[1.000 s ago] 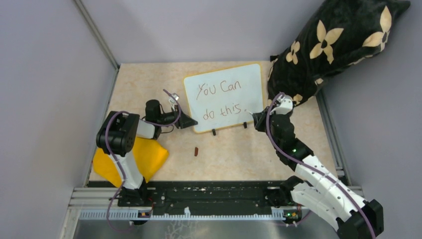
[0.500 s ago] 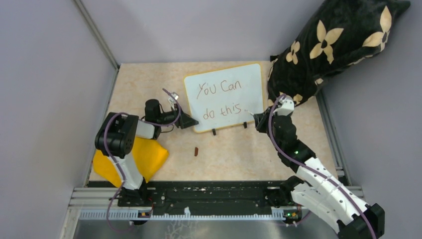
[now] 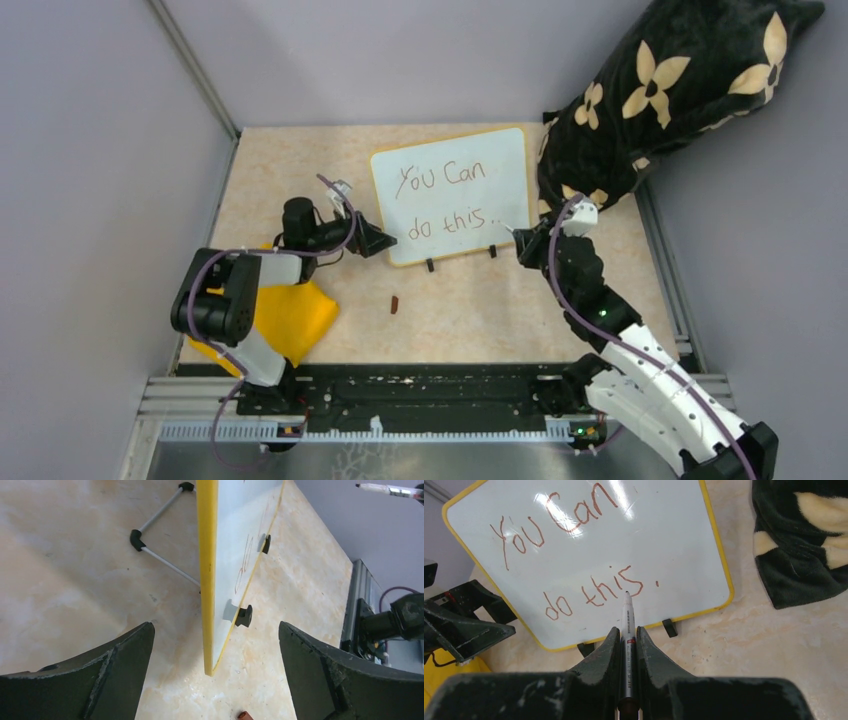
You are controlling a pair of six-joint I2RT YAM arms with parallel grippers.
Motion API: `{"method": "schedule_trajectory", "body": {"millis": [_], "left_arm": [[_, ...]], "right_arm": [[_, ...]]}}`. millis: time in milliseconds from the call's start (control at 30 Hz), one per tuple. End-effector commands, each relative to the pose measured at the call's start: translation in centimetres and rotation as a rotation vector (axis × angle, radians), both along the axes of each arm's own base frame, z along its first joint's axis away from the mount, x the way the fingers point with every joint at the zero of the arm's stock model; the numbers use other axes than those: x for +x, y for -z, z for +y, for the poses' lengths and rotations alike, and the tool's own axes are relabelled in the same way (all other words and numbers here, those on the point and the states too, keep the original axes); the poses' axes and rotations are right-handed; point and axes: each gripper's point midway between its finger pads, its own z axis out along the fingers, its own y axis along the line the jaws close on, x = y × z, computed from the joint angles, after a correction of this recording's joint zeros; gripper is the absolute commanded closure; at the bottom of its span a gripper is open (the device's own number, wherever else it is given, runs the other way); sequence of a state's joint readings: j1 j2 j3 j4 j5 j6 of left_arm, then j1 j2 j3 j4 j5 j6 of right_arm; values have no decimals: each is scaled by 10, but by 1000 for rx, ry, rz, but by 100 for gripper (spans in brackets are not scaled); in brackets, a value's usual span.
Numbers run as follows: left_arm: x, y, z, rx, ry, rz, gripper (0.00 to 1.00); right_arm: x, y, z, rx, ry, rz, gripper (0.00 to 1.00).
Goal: Write a sentence on the whiteboard
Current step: Write a sentence on the whiteboard, then close the whiteboard marker at the center of the board.
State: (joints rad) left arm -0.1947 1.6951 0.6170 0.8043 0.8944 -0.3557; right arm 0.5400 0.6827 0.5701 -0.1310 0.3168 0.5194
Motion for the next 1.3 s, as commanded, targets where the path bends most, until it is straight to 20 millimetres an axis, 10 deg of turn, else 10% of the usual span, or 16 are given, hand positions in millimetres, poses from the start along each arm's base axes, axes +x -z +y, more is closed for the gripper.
{"method": "schedule_trajectory", "body": {"millis": [0, 233, 433, 933, 1267], "left_arm": [[12, -6, 27, 137, -202, -20, 1], [25, -52, 139, 218, -895, 76, 1], [-5, -63, 172, 140, -1136, 226, 1], [-46, -69, 94, 78, -618, 201, 1], [-74, -38, 39, 336, -388, 234, 1]], "right_arm": [[-2, -30, -7, 45, 14, -88, 100], [-15, -50, -9, 63, -17, -157, 100], [-32, -65, -6, 99, -87, -216, 100], [-39, -60, -6, 69, -113, -198, 100], [-51, -60, -18, 18, -97, -184, 100]]}}
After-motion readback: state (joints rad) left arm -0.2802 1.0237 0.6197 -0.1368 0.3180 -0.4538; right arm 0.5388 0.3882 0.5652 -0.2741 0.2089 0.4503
